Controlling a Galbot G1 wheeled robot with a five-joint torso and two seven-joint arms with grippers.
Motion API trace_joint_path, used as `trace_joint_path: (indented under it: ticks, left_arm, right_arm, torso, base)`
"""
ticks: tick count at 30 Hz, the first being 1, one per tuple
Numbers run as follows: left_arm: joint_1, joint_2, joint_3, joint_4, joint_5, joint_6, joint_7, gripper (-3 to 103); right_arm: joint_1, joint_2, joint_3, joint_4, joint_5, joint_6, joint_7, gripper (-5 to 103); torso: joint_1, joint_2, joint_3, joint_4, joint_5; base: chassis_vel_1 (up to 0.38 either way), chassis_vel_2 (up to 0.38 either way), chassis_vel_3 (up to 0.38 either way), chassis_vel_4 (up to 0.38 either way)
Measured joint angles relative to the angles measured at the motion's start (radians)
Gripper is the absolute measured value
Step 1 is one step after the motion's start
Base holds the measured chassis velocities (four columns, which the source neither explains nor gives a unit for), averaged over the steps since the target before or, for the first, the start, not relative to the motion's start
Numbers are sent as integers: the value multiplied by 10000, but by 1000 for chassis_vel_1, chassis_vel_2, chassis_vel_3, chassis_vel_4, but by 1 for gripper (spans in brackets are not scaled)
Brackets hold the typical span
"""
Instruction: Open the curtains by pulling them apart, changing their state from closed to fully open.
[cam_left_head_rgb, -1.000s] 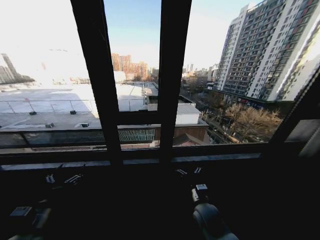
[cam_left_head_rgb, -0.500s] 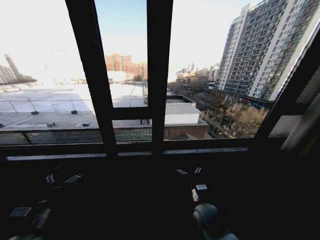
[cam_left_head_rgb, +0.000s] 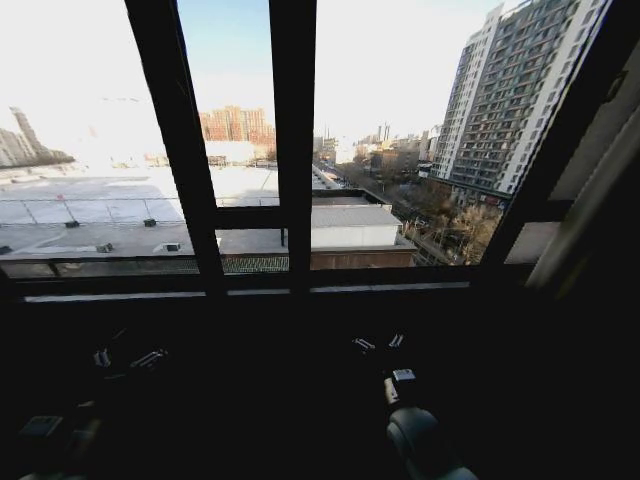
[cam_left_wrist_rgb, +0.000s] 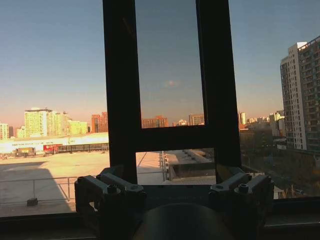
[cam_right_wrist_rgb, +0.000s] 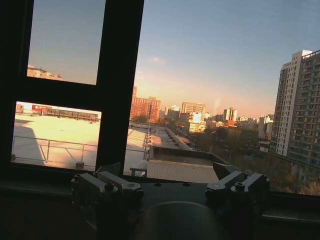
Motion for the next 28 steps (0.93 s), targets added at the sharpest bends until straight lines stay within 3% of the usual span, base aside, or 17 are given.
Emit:
trace_joint_path:
  ticks: [8,18,28]
  left_arm:
    - [-2,15,5,62,-21,0,-1,100]
    - [-2,-41,64,73,-134,41,-34,100]
    - [72,-96,143,-23,-446,204,-70,100]
  right_arm:
    - [18,52,-22,-81,-55,36,-12,100]
    - [76,94,108,-222,22,6,47,100]
    - [528,-222,1004,-400,1875,-616,48,100]
  torso:
    - [-8,5,-4,-2,9]
    - [9,-4,3,-2,6]
    - [-2,1,-1,-2,6]
  base:
    - [85,-241,-94,257]
    - [-12,15,10,-24]
    - [0,0,0,0]
